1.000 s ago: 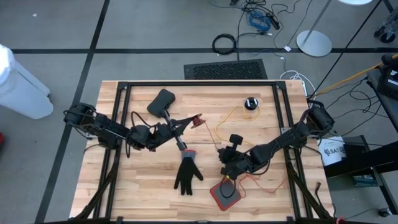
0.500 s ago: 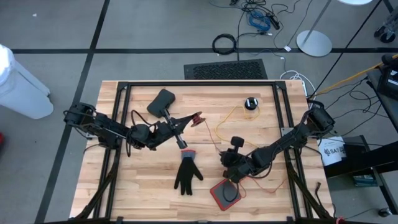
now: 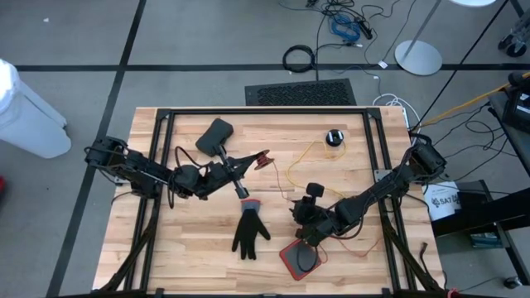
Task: Coil cords
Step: Coil the red wire onto the black spool
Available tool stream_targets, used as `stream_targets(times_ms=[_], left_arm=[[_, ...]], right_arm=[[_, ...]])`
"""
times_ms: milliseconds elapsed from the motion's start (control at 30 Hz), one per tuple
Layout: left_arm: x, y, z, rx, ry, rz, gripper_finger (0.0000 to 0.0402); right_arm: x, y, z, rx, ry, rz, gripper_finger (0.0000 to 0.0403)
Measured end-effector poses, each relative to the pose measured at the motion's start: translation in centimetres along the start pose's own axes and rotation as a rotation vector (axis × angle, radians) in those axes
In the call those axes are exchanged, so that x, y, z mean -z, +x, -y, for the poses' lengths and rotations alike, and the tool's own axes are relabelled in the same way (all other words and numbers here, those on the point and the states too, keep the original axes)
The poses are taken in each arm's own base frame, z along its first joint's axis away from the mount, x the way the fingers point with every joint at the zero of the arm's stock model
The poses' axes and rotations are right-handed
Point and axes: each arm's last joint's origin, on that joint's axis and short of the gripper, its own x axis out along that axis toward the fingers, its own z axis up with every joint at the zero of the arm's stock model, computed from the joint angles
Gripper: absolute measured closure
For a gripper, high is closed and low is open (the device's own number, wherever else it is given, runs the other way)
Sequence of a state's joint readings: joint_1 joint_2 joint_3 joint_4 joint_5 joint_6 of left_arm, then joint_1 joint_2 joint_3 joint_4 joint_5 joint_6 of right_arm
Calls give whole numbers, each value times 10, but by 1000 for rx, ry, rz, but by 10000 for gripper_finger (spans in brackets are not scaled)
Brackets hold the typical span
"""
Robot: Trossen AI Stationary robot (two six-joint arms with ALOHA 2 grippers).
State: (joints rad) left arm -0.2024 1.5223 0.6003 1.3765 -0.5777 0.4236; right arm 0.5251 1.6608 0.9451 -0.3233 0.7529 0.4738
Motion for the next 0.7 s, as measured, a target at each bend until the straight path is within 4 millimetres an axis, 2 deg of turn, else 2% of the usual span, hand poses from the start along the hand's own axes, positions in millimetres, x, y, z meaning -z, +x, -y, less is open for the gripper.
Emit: stream_targets(times_ms=[167, 300, 533, 700], left_arm=[[0, 0, 0, 2, 1, -2, 401], [1, 0, 1, 4, 4, -7, 401], [1, 0, 1, 4, 4, -7, 401], [1, 0, 1, 4, 4, -7, 402]], right_arm=[[9, -7, -4, -13, 0, -44, 279], [9, -12, -7, 57, 0, 24, 280], [-8, -8, -4, 168, 12, 173, 279], [-17, 2, 4, 196, -24, 186, 280]])
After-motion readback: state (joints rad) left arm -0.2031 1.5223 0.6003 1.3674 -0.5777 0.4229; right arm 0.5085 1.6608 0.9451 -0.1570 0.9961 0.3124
